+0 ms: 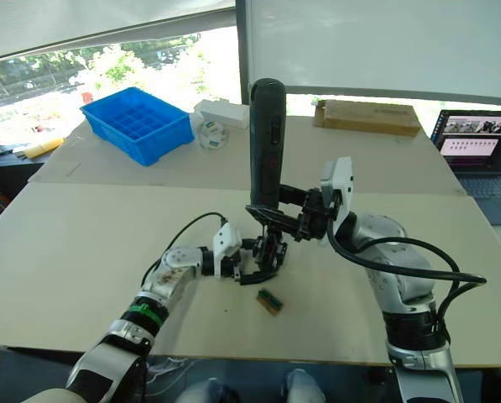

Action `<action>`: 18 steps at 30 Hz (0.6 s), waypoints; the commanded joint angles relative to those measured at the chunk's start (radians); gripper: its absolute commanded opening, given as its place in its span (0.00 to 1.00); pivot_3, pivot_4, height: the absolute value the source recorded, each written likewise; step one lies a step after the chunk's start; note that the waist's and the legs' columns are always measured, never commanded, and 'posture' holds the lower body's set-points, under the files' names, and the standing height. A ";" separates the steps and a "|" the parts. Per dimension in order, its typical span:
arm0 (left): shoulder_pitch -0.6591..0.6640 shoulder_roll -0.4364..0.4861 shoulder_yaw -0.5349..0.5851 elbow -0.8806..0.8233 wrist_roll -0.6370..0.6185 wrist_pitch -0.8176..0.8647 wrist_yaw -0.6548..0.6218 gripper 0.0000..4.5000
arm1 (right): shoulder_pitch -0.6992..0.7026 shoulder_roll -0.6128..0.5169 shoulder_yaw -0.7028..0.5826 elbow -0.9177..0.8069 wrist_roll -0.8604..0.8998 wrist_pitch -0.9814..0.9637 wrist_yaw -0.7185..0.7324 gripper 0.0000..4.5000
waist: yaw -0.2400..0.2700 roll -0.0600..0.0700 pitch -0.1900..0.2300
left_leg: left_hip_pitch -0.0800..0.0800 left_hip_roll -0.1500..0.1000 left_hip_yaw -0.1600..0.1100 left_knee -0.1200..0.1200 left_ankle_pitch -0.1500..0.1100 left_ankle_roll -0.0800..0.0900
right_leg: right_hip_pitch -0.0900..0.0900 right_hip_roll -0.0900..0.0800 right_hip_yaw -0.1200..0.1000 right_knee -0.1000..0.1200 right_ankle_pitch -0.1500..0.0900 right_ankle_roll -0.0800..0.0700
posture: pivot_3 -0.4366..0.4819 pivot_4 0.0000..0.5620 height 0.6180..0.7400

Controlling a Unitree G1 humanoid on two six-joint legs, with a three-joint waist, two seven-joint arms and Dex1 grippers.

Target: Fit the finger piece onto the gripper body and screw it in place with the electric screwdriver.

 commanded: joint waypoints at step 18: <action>0.020 0.003 -0.013 0.002 0.014 -0.011 -0.037 0.52 | -0.030 0.002 -0.004 -0.039 0.001 -0.038 -0.003 0.42 | -0.005 0.000 0.000 | 0.000 0.000 0.000 0.000 0.000 0.000 | 0.000 0.000 0.000 0.000 0.000 0.000 | 0.48 0.27 1.00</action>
